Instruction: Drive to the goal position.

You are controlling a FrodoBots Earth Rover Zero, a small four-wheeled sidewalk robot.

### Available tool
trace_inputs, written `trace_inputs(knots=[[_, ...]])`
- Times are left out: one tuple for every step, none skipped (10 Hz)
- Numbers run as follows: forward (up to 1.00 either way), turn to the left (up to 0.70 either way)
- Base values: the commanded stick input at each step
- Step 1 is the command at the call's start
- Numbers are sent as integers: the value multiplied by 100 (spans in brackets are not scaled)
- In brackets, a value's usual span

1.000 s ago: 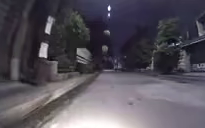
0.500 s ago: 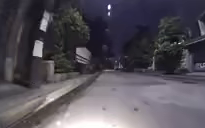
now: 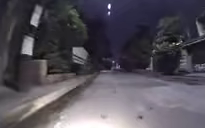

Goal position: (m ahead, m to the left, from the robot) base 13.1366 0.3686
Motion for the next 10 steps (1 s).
trace_inputs(knots=[[50,0],[50,0],[50,0],[50,0],[50,0],[50,0],[50,0],[50,-4],[50,-24],[50,-45]])
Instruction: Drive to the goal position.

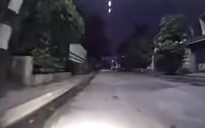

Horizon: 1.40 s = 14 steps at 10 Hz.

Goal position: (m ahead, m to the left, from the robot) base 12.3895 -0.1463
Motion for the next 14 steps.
trace_inputs(knots=[[50,-48],[50,-46],[50,-30],[50,-12],[50,0],[50,0],[50,0],[50,0],[50,0],[50,0],[50,0],[50,0],[50,0],[50,0]])
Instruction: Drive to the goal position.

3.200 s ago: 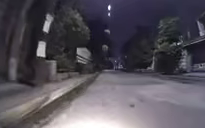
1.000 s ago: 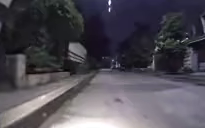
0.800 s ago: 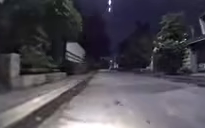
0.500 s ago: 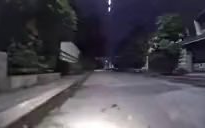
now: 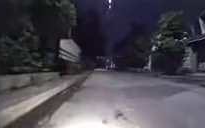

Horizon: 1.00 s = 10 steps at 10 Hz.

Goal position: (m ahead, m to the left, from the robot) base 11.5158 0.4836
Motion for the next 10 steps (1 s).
trace_inputs(knots=[[50,0],[50,0],[50,0],[50,0],[50,0],[50,0],[50,0],[50,0],[50,0],[50,0]])
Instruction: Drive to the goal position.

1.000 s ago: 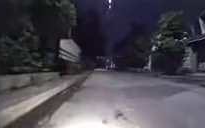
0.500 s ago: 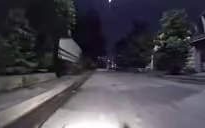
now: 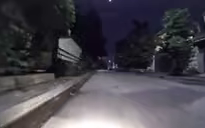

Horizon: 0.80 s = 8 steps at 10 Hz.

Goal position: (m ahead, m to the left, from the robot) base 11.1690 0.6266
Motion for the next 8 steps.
trace_inputs(knots=[[50,0],[50,0],[50,0],[50,0],[50,0],[50,0],[50,0],[50,0]])
